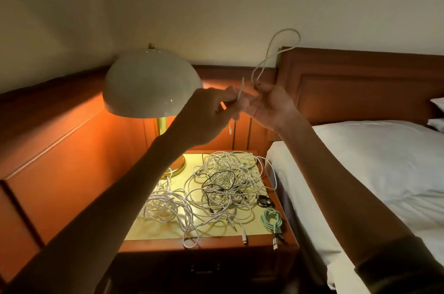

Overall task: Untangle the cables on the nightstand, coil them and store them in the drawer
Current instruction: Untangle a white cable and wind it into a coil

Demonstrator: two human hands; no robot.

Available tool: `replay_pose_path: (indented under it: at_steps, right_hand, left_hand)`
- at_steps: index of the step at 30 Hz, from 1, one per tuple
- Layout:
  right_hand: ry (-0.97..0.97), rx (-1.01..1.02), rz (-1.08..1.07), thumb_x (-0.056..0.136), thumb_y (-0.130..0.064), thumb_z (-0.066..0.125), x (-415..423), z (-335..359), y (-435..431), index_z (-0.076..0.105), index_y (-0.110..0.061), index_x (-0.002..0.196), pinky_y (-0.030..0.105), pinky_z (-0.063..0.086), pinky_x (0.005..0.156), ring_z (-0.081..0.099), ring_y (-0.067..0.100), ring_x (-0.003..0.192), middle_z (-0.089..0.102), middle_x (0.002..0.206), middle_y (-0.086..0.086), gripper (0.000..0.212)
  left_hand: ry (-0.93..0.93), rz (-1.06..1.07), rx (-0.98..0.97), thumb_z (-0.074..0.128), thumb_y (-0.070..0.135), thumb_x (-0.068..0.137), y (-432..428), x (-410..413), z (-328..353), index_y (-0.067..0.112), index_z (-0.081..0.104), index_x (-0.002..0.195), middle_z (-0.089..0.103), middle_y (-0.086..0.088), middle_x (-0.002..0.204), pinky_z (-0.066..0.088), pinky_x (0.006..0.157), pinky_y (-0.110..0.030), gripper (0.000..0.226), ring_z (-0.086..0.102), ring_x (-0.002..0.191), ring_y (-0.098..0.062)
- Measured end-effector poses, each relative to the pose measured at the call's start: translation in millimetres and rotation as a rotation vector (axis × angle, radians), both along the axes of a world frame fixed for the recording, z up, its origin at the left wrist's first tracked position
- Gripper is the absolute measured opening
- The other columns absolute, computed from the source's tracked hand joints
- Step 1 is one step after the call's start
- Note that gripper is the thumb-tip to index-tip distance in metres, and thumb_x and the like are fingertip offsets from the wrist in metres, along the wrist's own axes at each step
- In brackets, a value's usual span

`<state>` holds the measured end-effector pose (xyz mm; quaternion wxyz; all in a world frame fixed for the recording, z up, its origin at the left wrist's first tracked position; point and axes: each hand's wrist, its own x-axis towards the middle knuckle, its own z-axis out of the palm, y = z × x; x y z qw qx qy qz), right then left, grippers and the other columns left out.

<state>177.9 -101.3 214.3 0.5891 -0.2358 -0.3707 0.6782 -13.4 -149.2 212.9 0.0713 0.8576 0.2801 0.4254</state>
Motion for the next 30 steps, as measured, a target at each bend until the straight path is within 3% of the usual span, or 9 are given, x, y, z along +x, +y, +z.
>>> replay_pose_path:
  at_steps: [4,7,10,13,16,19,21,25,30]
  right_hand:
    - [-0.424,-0.079,0.025,0.097,-0.015,0.040,-10.5,1.9,-29.7,0.057,-0.011,0.082,0.042,0.057,0.087,0.071,0.035,0.089,0.071,0.102,0.019,0.023]
    - [-0.792,-0.006,0.056,0.101,-0.017,0.040,-16.3,-4.0,-58.4,0.058,-0.011,0.089,0.049,0.055,0.092,0.072,0.036,0.084,0.074,0.090,0.013,0.023]
    - [-0.915,0.047,0.135,0.102,-0.015,0.042,-19.3,-8.9,-79.4,0.060,-0.008,0.094,0.047,0.057,0.086,0.072,0.037,0.081,0.073,0.088,0.014,0.021]
    - [-1.042,0.133,0.160,0.100,-0.013,0.044,-22.5,-11.8,-90.2,0.062,-0.005,0.093,0.045,0.056,0.085,0.071,0.040,0.086,0.072,0.094,0.020,0.022]
    - [-1.234,0.288,0.215,0.097,-0.016,0.051,-29.0,-10.2,-99.4,0.063,-0.005,0.091,0.046,0.057,0.084,0.071,0.043,0.093,0.071,0.101,0.025,0.018]
    - [-1.345,0.383,0.367,0.096,-0.020,0.053,-39.0,-6.6,-110.9,0.063,0.000,0.098,0.050,0.055,0.088,0.070,0.040,0.094,0.071,0.103,0.027,0.022]
    - [-1.422,0.433,0.461,0.103,-0.013,0.048,-47.4,-6.1,-115.8,0.064,0.001,0.104,0.054,0.053,0.093,0.070,0.039,0.099,0.072,0.105,0.022,0.021]
    - [-1.468,0.447,0.547,0.107,-0.016,0.041,-60.9,-10.8,-122.9,0.066,-0.004,0.118,0.055,0.051,0.096,0.070,0.035,0.101,0.073,0.110,0.016,0.029]
    - [-1.476,0.400,0.661,0.108,-0.015,0.037,-69.1,-16.4,-128.0,0.063,-0.003,0.119,0.054,0.050,0.097,0.068,0.040,0.104,0.073,0.113,0.017,0.031]
  left_hand:
    - [0.348,-0.163,-0.230,0.062,0.037,0.097,-36.6,-30.5,-9.5,0.021,0.077,0.104,0.073,0.011,0.078,0.049,0.058,-0.019,0.022,0.065,0.057,-0.007]
    - [0.450,-0.311,-0.419,0.060,0.032,0.098,-62.1,-55.2,-16.6,0.027,0.074,0.113,0.073,0.020,0.084,0.048,0.060,-0.018,0.022,0.066,0.061,-0.013]
    - [0.596,-0.382,-0.709,0.061,0.032,0.095,-71.5,-84.4,-19.0,0.056,0.059,0.121,0.072,0.013,0.116,0.052,0.068,-0.021,0.036,0.071,0.075,-0.013]
    - [0.597,-0.304,-0.856,0.059,0.033,0.092,-64.6,-118.1,-11.9,0.034,0.059,0.132,0.075,0.003,0.110,0.052,0.061,-0.024,0.039,0.069,0.073,-0.014]
    - [0.605,-0.227,-0.792,0.059,0.038,0.090,-60.9,-144.9,6.0,0.029,0.075,0.110,0.077,-0.002,0.092,0.046,0.049,-0.021,0.027,0.062,0.056,-0.014]
    - [0.202,-0.146,-0.550,0.059,0.042,0.087,-59.2,-149.4,18.7,0.034,0.078,0.097,0.069,0.000,0.070,0.037,0.041,-0.019,0.023,0.049,0.044,-0.009]
    - [-0.033,-0.088,-0.330,0.058,0.040,0.091,-52.7,-139.9,18.2,0.038,0.075,0.102,0.069,0.007,0.079,0.039,0.048,-0.016,0.020,0.052,0.053,-0.005]
    - [0.118,-0.123,-0.235,0.054,0.024,0.100,-43.4,-110.3,8.0,0.046,0.058,0.128,0.062,0.019,0.130,0.055,0.072,-0.021,0.036,0.065,0.101,-0.006]
    - [0.330,-0.193,-0.356,0.051,0.023,0.102,-37.4,-92.7,-5.7,0.028,0.062,0.133,0.064,0.019,0.127,0.052,0.076,-0.019,0.033,0.064,0.104,-0.002]
